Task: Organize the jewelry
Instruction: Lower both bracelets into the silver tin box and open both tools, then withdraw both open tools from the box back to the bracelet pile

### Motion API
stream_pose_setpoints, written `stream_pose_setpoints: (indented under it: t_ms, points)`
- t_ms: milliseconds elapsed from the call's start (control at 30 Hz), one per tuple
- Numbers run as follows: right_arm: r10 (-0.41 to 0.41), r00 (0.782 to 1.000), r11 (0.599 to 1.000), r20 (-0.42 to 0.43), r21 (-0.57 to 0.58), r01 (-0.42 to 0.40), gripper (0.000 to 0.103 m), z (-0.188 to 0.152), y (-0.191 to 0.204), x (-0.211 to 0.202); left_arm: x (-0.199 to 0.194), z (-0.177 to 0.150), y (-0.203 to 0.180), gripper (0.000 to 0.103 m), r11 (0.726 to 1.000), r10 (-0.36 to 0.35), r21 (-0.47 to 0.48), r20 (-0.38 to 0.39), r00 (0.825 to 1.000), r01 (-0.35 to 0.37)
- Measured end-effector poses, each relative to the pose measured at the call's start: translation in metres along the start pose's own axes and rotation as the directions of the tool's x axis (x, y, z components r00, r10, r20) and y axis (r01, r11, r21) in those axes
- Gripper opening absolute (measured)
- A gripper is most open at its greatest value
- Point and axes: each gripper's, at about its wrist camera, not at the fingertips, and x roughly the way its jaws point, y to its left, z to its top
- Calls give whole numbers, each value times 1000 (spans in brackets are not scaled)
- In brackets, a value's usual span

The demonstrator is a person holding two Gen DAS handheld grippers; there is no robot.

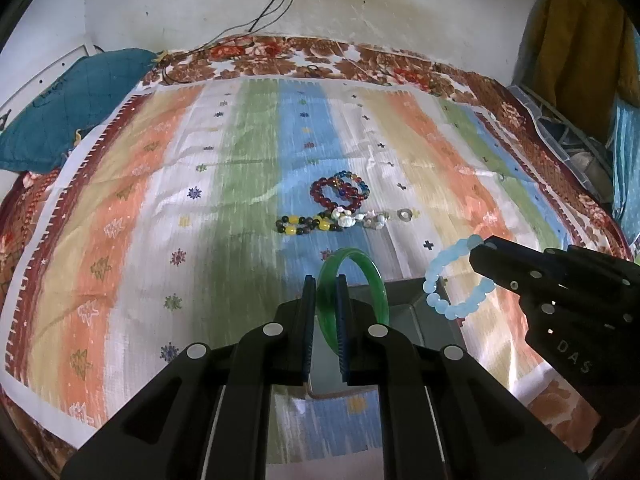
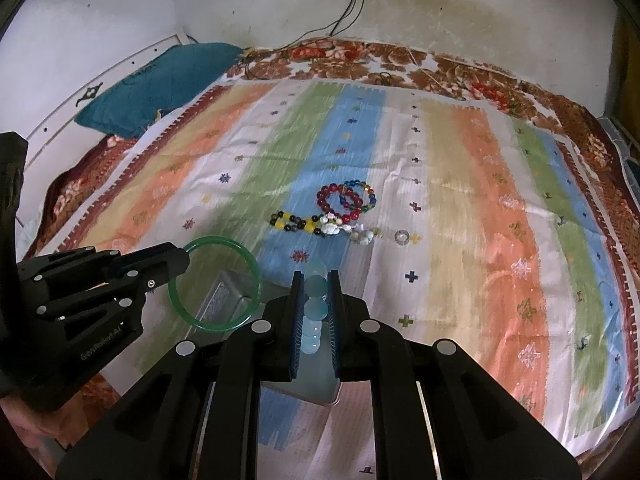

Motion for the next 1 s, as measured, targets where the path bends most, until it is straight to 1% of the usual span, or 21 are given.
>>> stream_pose_setpoints:
  t_ms: [133, 200, 267, 300, 333, 367, 433, 467, 500, 533, 567, 600, 633, 700, 767, 867, 1000]
  points:
    - [6, 1000, 1000, -9, -4, -6, 12, 0, 2, 2, 2, -2, -4, 9, 1000, -8, 11, -10, 1000, 8]
    - [-11, 1000, 1000, -11, -15, 11, 13, -1, 2, 4, 6, -3, -7, 10, 999, -20, 24, -34, 999, 21]
    - [-26, 1000, 999, -16, -23, 26, 14, -1, 2, 5, 12, -5, -7, 11, 999, -40, 15, -73, 997, 41]
    - [-31, 999, 999, -15, -20, 30, 24, -1, 1, 6, 13, -5, -7, 14, 1000, -22, 16, -77, 997, 23]
    - [-31, 999, 999, -14, -16, 31, 32, -1, 0, 6, 13, -4, -6, 24, 1000, -3, 18, -72, 997, 5]
    - [-31, 999, 999, -13, -12, 30, 43, -1, -2, 6, 13, -4, -5, 34, 1000, 3, 15, -69, 998, -2]
    - [-32, 999, 999, -16, 6, 32, 43, 0, -7, 7, 14, -3, -1, 38, 1000, 3, 2, -67, 998, -3]
    - [-32, 999, 999, -20, 20, 33, 44, 1, -11, 9, 15, -2, 1, 42, 1000, 12, -4, -68, 998, -12]
    - [-32, 999, 999, -24, 33, 33, 47, 1, -15, 10, 16, -1, 3, 46, 1000, 23, -10, -69, 997, -23]
    - [-32, 999, 999, -28, 42, 33, 49, 2, -18, 12, 17, 0, 7, 53, 999, 30, -19, -70, 997, -32]
    - [-33, 999, 998, -31, 48, 34, 54, 3, -21, 13, 19, 2, 9, 55, 999, 36, -24, -71, 997, -37]
    - [-36, 999, 998, -31, 46, 38, 61, 4, -23, 14, 20, 3, 12, 56, 999, 38, -30, -73, 997, -41]
    - [-40, 999, 998, -28, 46, 41, 64, 4, -25, 15, 22, 5, 15, 60, 998, 41, -40, -76, 996, -45]
    - [-39, 999, 998, -34, 54, 41, 66, 5, -29, 17, 24, 7, 18, 62, 998, 46, -41, -76, 996, -49]
    - [-35, 998, 997, -44, 65, 38, 70, 5, -33, 20, 26, 9, 22, 70, 997, 61, -44, -77, 995, -64]
    - [-32, 998, 997, -53, 66, 36, 71, 7, -38, 24, 29, 13, 26, 79, 996, 76, -46, -75, 994, -80]
    - [-34, 998, 994, -62, 103, 41, 74, 9, -46, 29, 38, 20, 30, 82, 994, 93, -55, -88, 992, -98]
